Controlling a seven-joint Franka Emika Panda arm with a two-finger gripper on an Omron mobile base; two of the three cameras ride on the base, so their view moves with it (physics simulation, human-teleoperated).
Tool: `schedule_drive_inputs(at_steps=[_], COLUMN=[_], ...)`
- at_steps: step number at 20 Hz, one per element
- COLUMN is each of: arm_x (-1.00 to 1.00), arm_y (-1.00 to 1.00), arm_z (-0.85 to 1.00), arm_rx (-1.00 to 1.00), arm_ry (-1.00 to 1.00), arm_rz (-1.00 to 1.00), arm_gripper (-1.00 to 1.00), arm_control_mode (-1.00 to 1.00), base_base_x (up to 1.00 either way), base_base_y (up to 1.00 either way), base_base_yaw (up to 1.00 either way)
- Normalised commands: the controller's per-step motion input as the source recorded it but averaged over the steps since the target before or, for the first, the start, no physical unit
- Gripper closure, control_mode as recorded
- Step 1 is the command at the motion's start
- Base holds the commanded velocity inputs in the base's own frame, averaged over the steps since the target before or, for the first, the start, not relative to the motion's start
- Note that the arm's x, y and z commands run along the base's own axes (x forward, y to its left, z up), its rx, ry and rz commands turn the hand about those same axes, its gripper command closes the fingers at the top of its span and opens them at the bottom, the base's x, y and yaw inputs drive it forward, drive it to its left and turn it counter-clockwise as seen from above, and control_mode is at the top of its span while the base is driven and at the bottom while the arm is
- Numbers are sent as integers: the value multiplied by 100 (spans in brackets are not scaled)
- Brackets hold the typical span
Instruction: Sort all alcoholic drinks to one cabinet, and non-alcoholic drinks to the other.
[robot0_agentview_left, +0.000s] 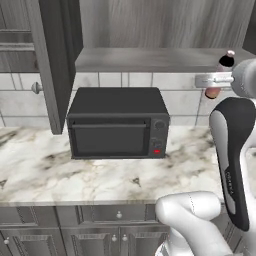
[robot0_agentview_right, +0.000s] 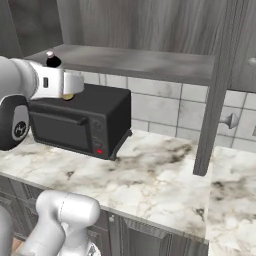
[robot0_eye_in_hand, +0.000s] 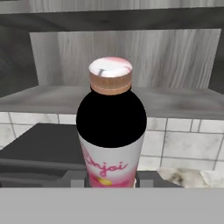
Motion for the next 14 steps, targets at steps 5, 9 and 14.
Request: schedule_drive_inputs(at_steps=[5,9,14], arm_x=[25,35,42], arm_y=[0,-4,-14], arm_z=[10,0,0], arm_rx=[-6,-7,-7], arm_ry=[-1,-3,-3], arm_rz=[-8,-5,-1], arm_gripper=[100,100,100], arm_control_mode=[-100,-100,-100], base_base_x=[0,0,0], base_base_y=[0,0,0], base_base_yaw=[0,0,0])
